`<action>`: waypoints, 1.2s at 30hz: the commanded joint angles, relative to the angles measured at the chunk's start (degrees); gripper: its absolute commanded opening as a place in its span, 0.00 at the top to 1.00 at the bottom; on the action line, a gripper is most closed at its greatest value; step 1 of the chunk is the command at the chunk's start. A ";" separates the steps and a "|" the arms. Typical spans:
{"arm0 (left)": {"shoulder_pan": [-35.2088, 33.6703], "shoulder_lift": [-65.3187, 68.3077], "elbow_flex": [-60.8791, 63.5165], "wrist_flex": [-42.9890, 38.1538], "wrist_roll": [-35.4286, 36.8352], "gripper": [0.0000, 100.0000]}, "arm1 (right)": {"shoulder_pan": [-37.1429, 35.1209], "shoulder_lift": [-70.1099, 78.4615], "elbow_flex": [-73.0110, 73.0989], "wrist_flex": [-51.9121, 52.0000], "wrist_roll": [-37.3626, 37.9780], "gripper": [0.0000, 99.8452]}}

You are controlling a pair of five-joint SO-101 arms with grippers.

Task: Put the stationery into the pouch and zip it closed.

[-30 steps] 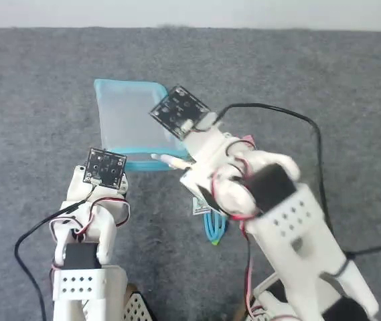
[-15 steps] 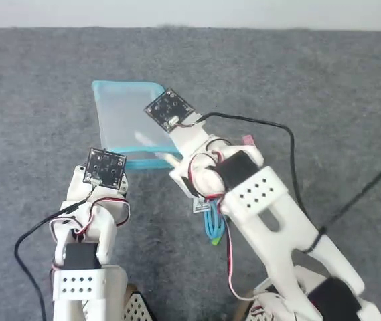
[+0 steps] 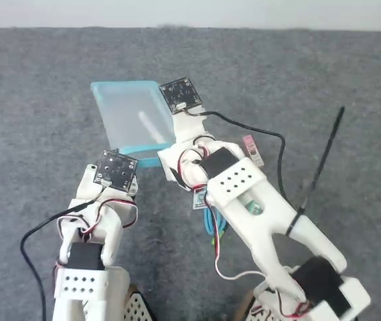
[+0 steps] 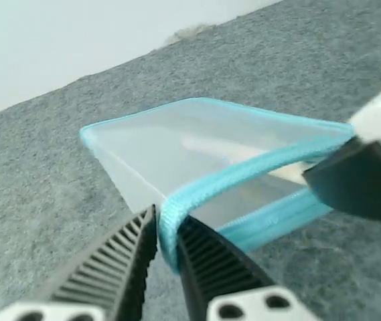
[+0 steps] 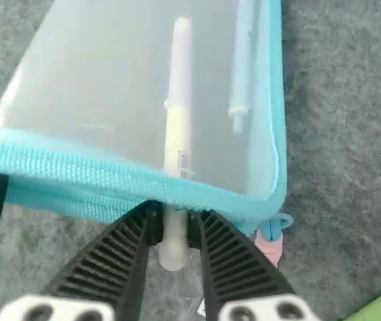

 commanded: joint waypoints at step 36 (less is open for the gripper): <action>0.62 -0.26 0.40 0.88 -12.48 0.99 | 25.98 -22.55 10.46 22.73 29.45 0.68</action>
